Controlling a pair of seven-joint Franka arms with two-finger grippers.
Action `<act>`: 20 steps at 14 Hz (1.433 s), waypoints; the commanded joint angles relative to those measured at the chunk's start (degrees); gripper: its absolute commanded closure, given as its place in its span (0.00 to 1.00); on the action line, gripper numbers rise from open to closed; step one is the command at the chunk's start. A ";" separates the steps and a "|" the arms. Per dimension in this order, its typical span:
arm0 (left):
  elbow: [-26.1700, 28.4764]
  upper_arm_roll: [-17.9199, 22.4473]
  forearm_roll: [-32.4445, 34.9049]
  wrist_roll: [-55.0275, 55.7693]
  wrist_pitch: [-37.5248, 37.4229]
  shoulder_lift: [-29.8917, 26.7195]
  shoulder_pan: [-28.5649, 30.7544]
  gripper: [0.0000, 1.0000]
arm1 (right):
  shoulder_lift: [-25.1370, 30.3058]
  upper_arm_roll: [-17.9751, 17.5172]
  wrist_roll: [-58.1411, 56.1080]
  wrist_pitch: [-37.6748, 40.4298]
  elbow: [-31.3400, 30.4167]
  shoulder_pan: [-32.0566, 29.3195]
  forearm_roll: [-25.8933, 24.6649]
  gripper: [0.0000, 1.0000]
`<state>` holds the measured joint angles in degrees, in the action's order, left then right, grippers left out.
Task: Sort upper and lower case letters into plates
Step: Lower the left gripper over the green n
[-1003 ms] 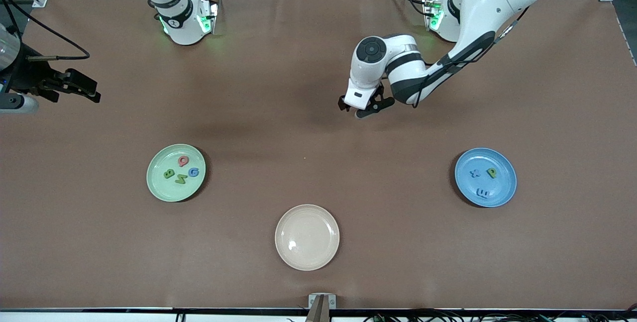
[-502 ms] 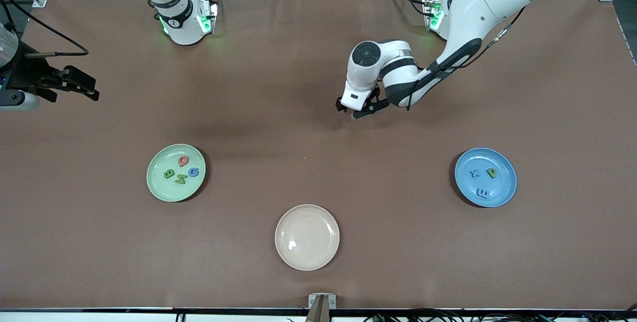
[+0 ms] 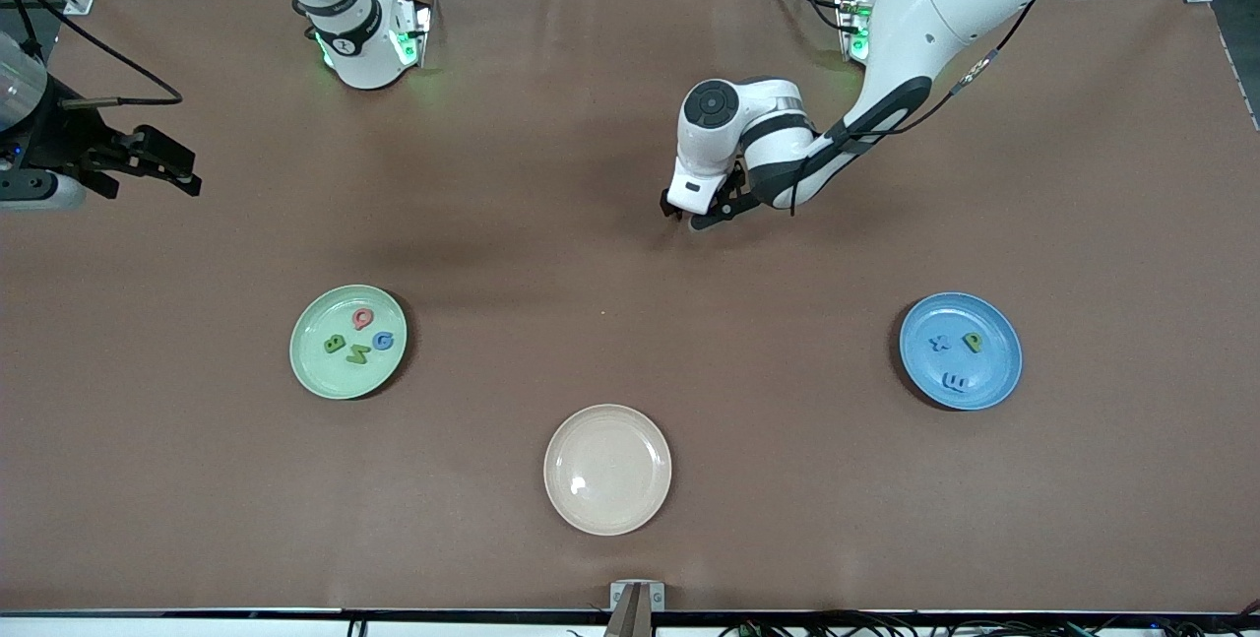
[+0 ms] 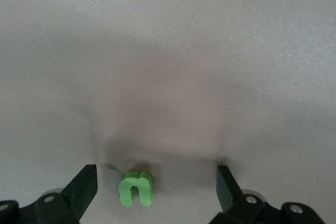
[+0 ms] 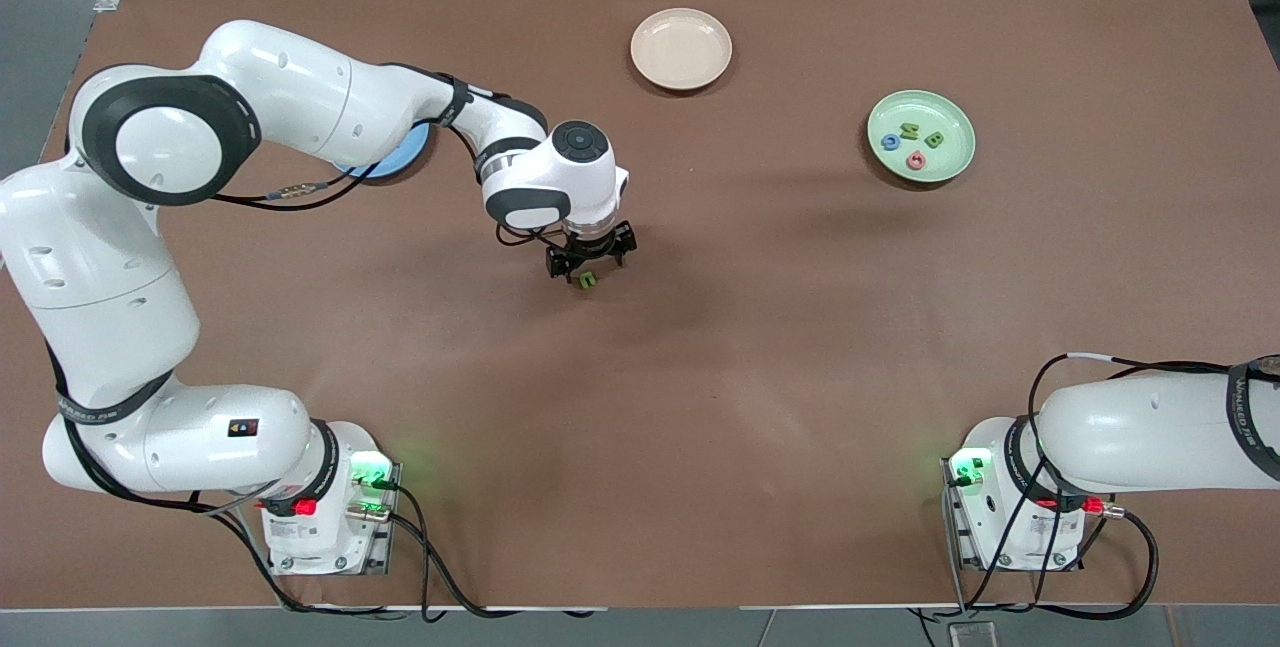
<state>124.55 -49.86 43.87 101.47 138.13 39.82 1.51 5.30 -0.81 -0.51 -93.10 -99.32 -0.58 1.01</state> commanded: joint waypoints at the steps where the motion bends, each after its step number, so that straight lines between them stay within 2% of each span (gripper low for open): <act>1: 1.22 0.11 1.57 2.24 0.56 -0.97 0.25 0.01 | 1.73 -0.51 -0.73 -0.77 -1.76 -1.62 0.22 0.00; 3: 1.31 0.02 1.57 2.24 0.56 -1.15 0.34 0.03 | 1.21 -0.51 -0.90 -0.34 0.25 -1.71 0.22 0.00; 6: 1.31 -0.67 1.57 2.33 0.47 -1.24 1.04 0.16 | -1.61 -0.51 -0.90 2.56 4.30 -1.71 0.39 0.00; 11: 1.31 -1.99 1.40 4.69 -0.14 -2.47 1.48 0.39 | -1.96 -0.59 -2.91 2.92 4.66 -1.44 0.31 0.00; 13: 1.31 -2.61 1.40 5.31 -0.14 -2.55 2.09 0.38 | -1.96 -0.59 -3.89 2.92 4.57 -1.45 0.31 0.00; 16: 2.10 -3.23 1.40 5.32 -0.41 -4.40 2.79 0.31 | -1.96 -0.68 -3.80 2.92 4.31 -1.45 0.31 0.00; 18: 2.89 -3.23 1.40 5.23 -0.41 -4.23 2.80 0.21 | -1.96 -0.68 -3.10 2.92 4.31 -1.44 0.31 0.00; 20: 3.59 -3.23 1.48 5.14 -0.41 -4.23 2.80 0.20 | -1.88 -0.68 -1.53 3.01 4.13 -1.36 0.39 0.00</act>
<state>125.92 -52.26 43.91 104.94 137.82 37.56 3.42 3.57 -0.63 -3.19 -90.78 -95.62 -0.91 1.05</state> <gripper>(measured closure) 0.207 0.000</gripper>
